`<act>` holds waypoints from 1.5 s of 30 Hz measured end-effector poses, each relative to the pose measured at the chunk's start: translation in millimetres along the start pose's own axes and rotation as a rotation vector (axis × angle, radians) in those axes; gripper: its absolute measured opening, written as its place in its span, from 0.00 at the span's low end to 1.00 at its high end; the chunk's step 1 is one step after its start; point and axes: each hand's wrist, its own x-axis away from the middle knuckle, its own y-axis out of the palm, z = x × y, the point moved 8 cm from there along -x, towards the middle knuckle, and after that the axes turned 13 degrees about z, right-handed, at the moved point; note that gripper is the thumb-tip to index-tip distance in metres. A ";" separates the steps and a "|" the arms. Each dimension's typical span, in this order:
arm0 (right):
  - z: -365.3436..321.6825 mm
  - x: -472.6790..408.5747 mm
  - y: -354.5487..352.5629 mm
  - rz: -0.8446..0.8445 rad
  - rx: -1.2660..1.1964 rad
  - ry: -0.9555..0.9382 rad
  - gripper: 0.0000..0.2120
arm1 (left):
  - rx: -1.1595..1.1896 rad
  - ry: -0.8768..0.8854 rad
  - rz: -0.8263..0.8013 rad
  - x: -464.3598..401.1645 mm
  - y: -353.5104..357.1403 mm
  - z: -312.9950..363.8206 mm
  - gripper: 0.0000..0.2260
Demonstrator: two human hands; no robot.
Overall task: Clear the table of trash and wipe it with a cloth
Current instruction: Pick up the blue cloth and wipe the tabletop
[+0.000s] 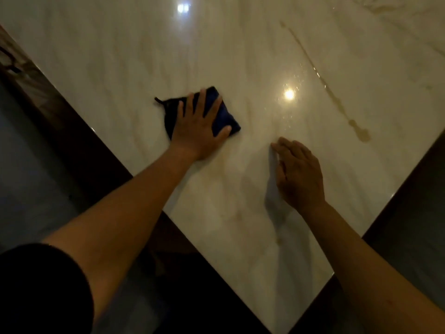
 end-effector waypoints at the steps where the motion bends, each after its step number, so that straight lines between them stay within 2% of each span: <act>1: 0.4 0.7 2.1 -0.001 0.000 0.000 0.23 | 0.006 -0.016 0.013 5.2 -0.1 4.9 0.36; 6: -1.8 10.7 -5.8 -0.004 -0.048 -0.036 0.24 | 0.130 0.134 0.067 123.9 -12.2 87.6 0.37; 10: 7.4 42.8 -25.5 -0.017 -0.106 -0.095 0.22 | 0.161 0.171 0.030 228.9 -19.1 138.3 0.37; 12: 23.8 64.2 -34.9 -0.030 -0.127 -0.116 0.21 | 0.142 0.216 0.045 229.3 -19.2 135.4 0.36; 14: 49.2 83.7 -44.7 -0.031 -0.157 -0.093 0.21 | 0.100 0.187 0.049 207.3 -15.2 118.1 0.35; 18: 84.1 111.0 -52.8 -0.047 -0.167 -0.142 0.24 | -0.003 -0.116 0.043 168.0 -10.7 85.5 0.36; 20: 84.9 117.2 -54.2 -0.052 -0.169 -0.175 0.24 | -0.022 -0.164 0.055 176.6 -12.0 98.7 0.36; 24: 84.9 114.5 -57.1 -0.066 -0.186 -0.129 0.25 | 0.103 -0.023 0.076 251.2 -20.1 180.0 0.37; 28: 85.6 114.0 -59.0 -0.082 -0.158 -0.163 0.24 | 0.193 0.086 -0.001 316.5 -18.9 238.7 0.39; 32: 70.6 111.2 -69.2 -0.113 -0.218 -0.066 0.20 | 0.251 0.118 0.010 307.3 -26.0 232.1 0.36; 34: 43.6 122.0 -89.5 -0.019 -0.292 -0.017 0.17 | 0.449 -0.027 0.083 299.7 -38.9 212.8 0.30; 36: 2.5 151.8 -101.2 0.017 -0.294 -0.040 0.19 | 0.517 -0.256 0.244 298.3 -53.8 173.2 0.27; 38: -34.0 193.2 -85.9 -0.096 -0.187 -0.100 0.24 | 0.499 -0.453 0.313 305.2 -57.8 134.2 0.25; 39: -44.9 211.7 -73.8 -0.159 -0.111 -0.134 0.29 | 0.484 -0.491 0.298 307.9 -56.6 122.8 0.24; 41: -47.1 229.3 -52.1 -0.223 0.009 -0.217 0.36 | 0.425 -0.444 0.251 308.9 -51.0 115.6 0.23; 45: 0.9 173.9 -32.9 -0.246 0.103 -0.293 0.37 | 0.330 -0.300 0.237 294.5 -48.4 120.5 0.23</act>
